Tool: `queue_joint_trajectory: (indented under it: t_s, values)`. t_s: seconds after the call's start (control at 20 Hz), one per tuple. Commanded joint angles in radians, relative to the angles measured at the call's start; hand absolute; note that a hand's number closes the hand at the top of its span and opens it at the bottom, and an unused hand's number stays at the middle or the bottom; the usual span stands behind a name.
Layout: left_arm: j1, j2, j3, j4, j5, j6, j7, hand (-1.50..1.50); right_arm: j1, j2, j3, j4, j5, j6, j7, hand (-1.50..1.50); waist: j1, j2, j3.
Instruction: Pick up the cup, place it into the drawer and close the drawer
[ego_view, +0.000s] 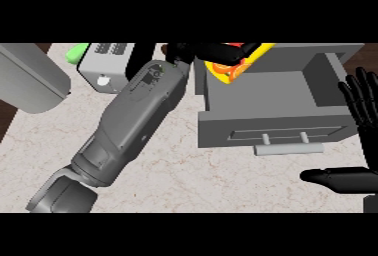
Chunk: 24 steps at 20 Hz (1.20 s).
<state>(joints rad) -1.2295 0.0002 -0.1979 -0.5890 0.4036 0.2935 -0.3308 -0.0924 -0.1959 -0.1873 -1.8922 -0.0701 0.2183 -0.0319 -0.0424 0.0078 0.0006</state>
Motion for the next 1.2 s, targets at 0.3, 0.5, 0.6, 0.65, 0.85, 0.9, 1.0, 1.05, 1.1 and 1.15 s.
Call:
queue_joint_trajectory:
  t_s: [0.3,0.5,0.6,0.65,0.85,0.9,1.0,1.05,1.1,1.15]
  values:
    - [-0.015,0.0,-0.238,0.113,0.125,0.104,-0.012,1.5,0.037,0.009,-0.003,0.036,-0.01,0.036,-0.092,-1.5,-0.027,0.004,0.001]
    - [-0.036,0.0,-0.3,0.176,0.131,0.083,-0.002,1.5,-0.068,-0.03,-0.021,0.038,-0.028,0.023,0.023,-1.5,-0.041,0.012,0.001]
    - [-0.024,0.0,-0.352,0.172,0.136,0.089,0.009,-1.5,-0.087,-0.01,0.004,0.074,-0.002,0.016,-0.016,-1.5,-0.041,0.015,0.001]
    - [0.032,0.0,-0.384,0.145,0.155,0.102,0.006,-1.5,0.005,0.001,0.01,-0.006,-0.021,0.034,-0.019,-1.5,-0.053,0.009,0.001]
    - [-0.046,0.0,-0.443,0.176,0.151,0.15,0.091,-1.5,-0.02,-0.011,0.017,-0.004,-0.017,0.044,-0.01,-1.5,-0.063,0.013,0.001]
    - [-0.01,0.0,-0.477,0.156,0.152,0.163,0.083,-1.5,-0.029,0.011,0.026,-0.001,0.014,0.007,-0.008,-1.5,-0.057,0.013,0.001]
    - [-0.032,0.0,-0.478,0.173,0.157,0.191,0.074,-1.5,0.003,0.006,0.019,0.01,-0.013,0.041,-0.037,-1.5,-0.053,0.012,0.001]
    - [-0.045,0.0,-0.475,0.17,0.163,0.193,0.056,-1.5,-0.065,0.004,0.026,-0.006,-0.004,0.008,0.029,-1.5,-0.049,0.013,0.0]
    - [-0.03,0.0,-0.474,0.136,0.186,0.185,0.062,-1.5,0.003,0.038,0.053,0.015,0.037,0.011,-0.066,-1.5,-0.039,0.01,0.001]
    - [-0.025,0.0,-0.472,0.129,0.201,0.198,0.028,-1.5,-0.098,-0.006,0.014,0.049,-0.035,0.035,0.008,-1.5,-0.045,0.015,0.0]
